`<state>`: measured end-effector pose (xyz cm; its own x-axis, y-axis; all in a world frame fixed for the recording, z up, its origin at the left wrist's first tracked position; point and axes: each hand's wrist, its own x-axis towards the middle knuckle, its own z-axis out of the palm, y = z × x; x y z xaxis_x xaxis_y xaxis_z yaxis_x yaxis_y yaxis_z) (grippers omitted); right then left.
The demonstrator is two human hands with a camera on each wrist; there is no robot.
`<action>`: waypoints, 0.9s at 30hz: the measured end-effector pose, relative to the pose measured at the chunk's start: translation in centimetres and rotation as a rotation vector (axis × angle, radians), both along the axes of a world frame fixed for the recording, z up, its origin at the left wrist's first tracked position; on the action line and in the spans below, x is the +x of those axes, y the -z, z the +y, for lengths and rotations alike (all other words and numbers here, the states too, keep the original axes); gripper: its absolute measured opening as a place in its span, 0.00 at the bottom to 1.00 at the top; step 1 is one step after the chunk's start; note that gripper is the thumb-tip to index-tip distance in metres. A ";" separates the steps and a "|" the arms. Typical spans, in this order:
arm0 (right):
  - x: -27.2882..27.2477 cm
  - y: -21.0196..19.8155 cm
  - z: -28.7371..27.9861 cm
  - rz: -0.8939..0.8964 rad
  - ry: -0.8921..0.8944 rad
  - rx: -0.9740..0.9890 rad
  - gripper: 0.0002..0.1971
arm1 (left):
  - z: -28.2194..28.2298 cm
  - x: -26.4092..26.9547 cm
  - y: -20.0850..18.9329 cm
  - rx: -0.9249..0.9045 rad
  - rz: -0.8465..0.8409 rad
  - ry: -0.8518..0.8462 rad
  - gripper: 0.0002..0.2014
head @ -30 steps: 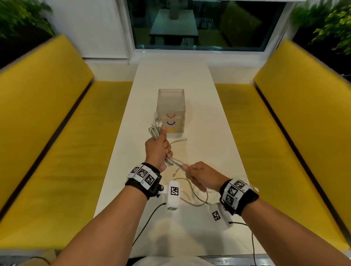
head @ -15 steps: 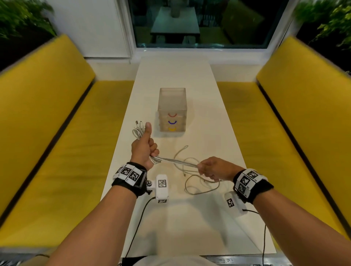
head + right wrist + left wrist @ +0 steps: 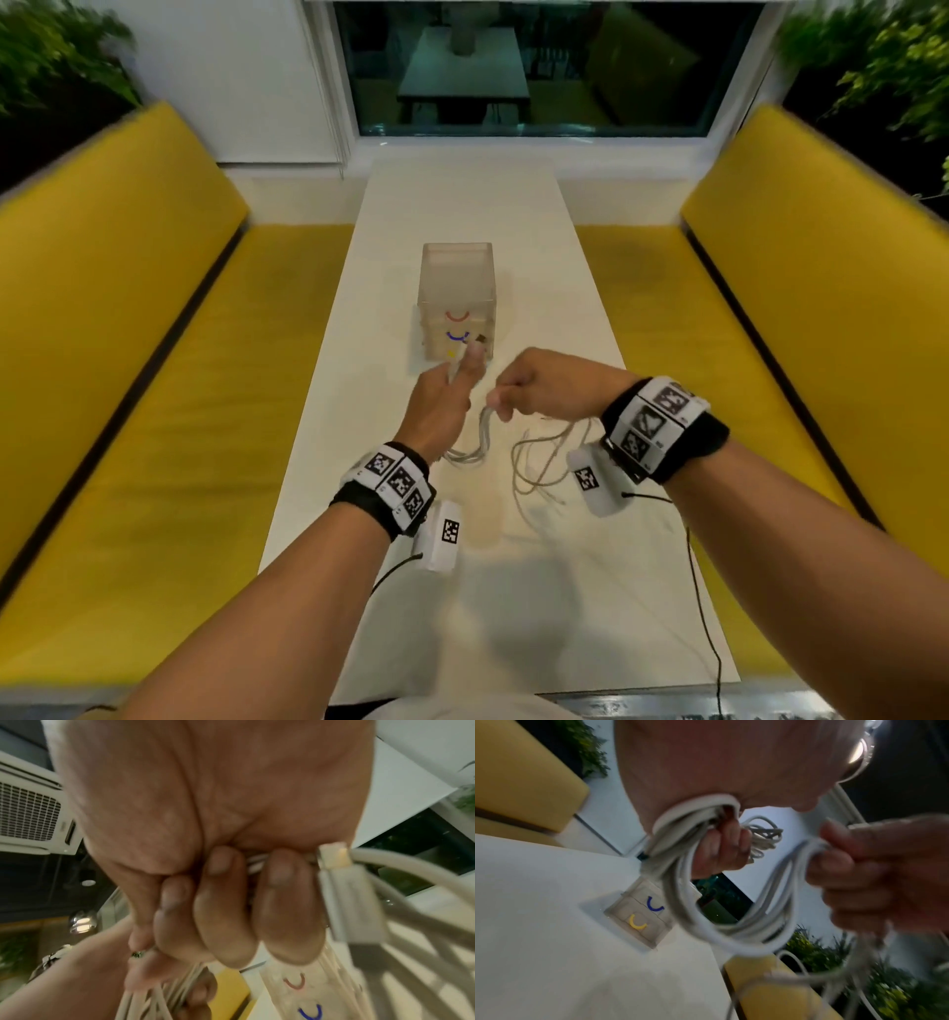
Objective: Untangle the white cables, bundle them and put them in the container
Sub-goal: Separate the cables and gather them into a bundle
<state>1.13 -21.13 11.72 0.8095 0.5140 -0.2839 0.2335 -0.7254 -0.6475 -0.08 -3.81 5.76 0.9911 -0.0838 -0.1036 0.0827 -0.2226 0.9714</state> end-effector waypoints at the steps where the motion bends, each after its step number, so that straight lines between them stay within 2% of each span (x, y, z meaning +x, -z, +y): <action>1: 0.5 -0.5 0.2 0.013 0.011 0.015 0.16 | -0.5 -0.4 -0.2 0.000 -0.024 0.036 0.30; 5: 1.1 -0.7 0.4 0.144 0.068 0.138 0.17 | -0.6 -0.7 0.7 -0.075 -0.053 0.088 0.26; 8: 1.0 -0.3 0.4 0.272 0.117 0.256 0.21 | -0.1 -0.7 1.3 -0.095 -0.003 0.183 0.16; 10: 1.0 0.0 0.3 0.332 0.158 0.282 0.19 | -0.1 -0.7 1.5 -0.093 0.021 0.218 0.14; 15: 0.9 0.8 0.0 0.361 0.201 0.314 0.14 | -0.3 -0.5 1.8 -0.042 0.005 0.246 0.12; 17: 0.7 1.0 0.0 0.350 0.218 0.318 0.14 | -0.6 -0.8 1.8 -0.106 0.013 0.224 0.11; 20: 0.7 0.9 0.2 0.334 0.236 0.256 0.16 | -0.9 -1.1 2.0 -0.224 0.079 0.216 0.10; 22: 0.9 0.6 0.2 0.308 0.228 0.156 0.17 | -0.9 -1.2 2.1 -0.217 0.100 0.219 0.10; 27: 1.4 0.5 -0.7 0.253 0.224 -0.049 0.25 | 0.7 -0.7 3.0 0.040 0.030 0.237 0.18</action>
